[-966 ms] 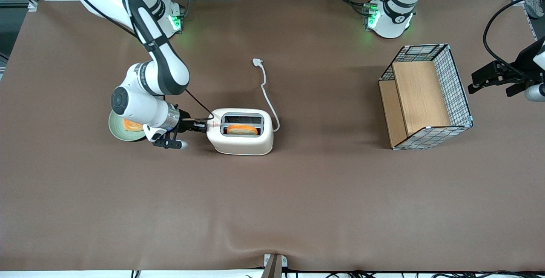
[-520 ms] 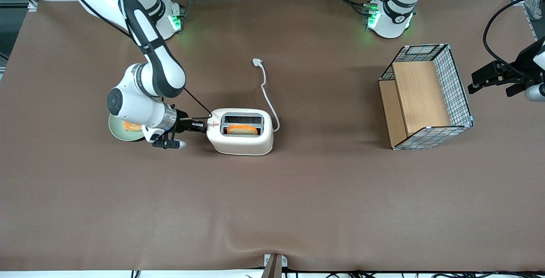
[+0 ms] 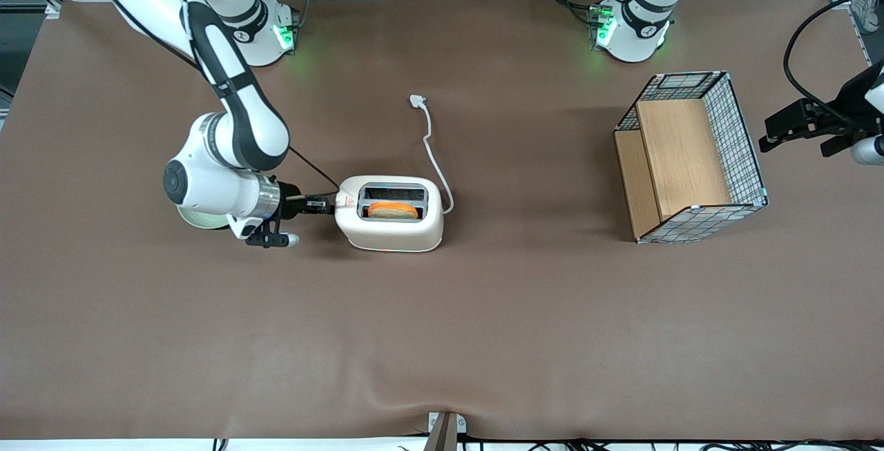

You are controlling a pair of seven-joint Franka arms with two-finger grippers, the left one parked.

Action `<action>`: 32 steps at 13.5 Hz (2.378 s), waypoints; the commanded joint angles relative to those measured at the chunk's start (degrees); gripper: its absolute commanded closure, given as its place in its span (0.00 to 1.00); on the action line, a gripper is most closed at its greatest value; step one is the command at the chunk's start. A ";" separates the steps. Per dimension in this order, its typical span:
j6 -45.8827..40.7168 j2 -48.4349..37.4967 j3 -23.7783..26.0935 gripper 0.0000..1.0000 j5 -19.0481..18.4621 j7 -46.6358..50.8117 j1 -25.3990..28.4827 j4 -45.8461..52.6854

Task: Press toaster button with right arm

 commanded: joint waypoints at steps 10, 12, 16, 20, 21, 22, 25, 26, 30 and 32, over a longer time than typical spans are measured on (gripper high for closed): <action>-31.02 1.17 -12.79 0.00 -21.81 -0.86 -1.98 30.19; -35.40 1.18 -12.70 0.00 -27.51 -1.03 -2.07 35.47; -44.38 1.18 -12.18 0.00 -29.04 -1.03 -5.75 44.18; -48.17 -5.56 -11.04 0.00 -29.04 -1.64 -8.57 45.26; -48.09 -8.12 -9.55 0.00 -29.12 -1.47 -9.71 43.77; -48.26 -9.79 -8.75 0.00 -29.39 -0.95 -10.24 43.15; -47.92 -16.73 -8.66 0.00 -29.92 -0.51 -11.38 36.23; -47.04 -19.36 -8.22 0.00 -29.92 -0.59 -12.17 33.15; -43.53 -28.59 -4.10 0.00 -31.23 -0.51 -16.04 22.17; -42.02 -30.55 -3.91 0.00 -32.63 -0.59 -15.61 19.59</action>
